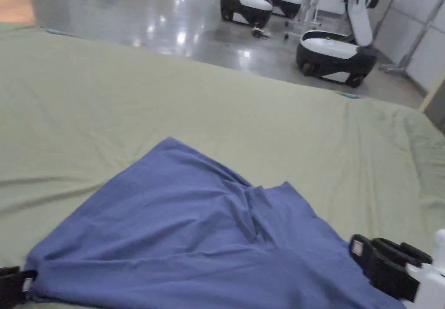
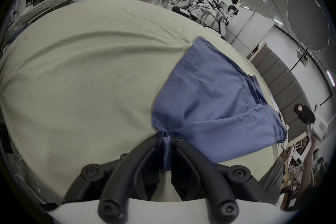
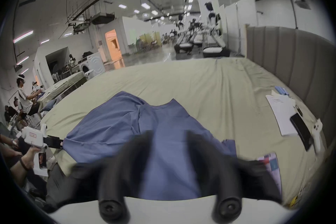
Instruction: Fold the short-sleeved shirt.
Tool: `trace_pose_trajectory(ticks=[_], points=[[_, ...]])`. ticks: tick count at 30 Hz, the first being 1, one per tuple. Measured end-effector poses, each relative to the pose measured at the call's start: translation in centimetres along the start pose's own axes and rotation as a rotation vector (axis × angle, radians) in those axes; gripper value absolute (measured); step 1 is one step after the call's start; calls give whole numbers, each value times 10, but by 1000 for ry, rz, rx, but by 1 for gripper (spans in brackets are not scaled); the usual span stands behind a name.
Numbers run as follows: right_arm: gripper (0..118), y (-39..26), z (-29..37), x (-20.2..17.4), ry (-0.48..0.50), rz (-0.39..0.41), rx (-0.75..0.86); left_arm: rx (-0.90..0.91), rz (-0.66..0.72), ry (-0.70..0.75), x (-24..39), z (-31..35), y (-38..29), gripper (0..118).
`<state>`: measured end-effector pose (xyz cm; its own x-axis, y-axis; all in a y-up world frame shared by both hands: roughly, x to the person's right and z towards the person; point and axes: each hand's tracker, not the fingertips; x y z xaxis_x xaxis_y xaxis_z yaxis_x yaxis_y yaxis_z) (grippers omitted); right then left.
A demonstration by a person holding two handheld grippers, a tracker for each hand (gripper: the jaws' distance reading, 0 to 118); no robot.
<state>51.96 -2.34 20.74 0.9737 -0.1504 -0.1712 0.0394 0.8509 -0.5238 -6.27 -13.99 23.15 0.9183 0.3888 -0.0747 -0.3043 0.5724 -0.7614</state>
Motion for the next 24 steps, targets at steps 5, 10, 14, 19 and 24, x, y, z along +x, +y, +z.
trace_pose_trajectory(ticks=[5,10,14,19,24], points=[[92,52,-77,47,-71,24,-172,-12,0,-7,10,4,-3,7],[89,62,-174,80,-121,-15,-427,-28,-11,-2,16,7,0,7],[58,46,-214,76,-106,17,-588,-23,-13,10,20,8,-1,7],[46,39,-220,54,-150,140,-609,-14,-66,46,21,8,1,7],[0,37,-204,46,-149,166,-551,-7,-72,51,19,8,1,7]])
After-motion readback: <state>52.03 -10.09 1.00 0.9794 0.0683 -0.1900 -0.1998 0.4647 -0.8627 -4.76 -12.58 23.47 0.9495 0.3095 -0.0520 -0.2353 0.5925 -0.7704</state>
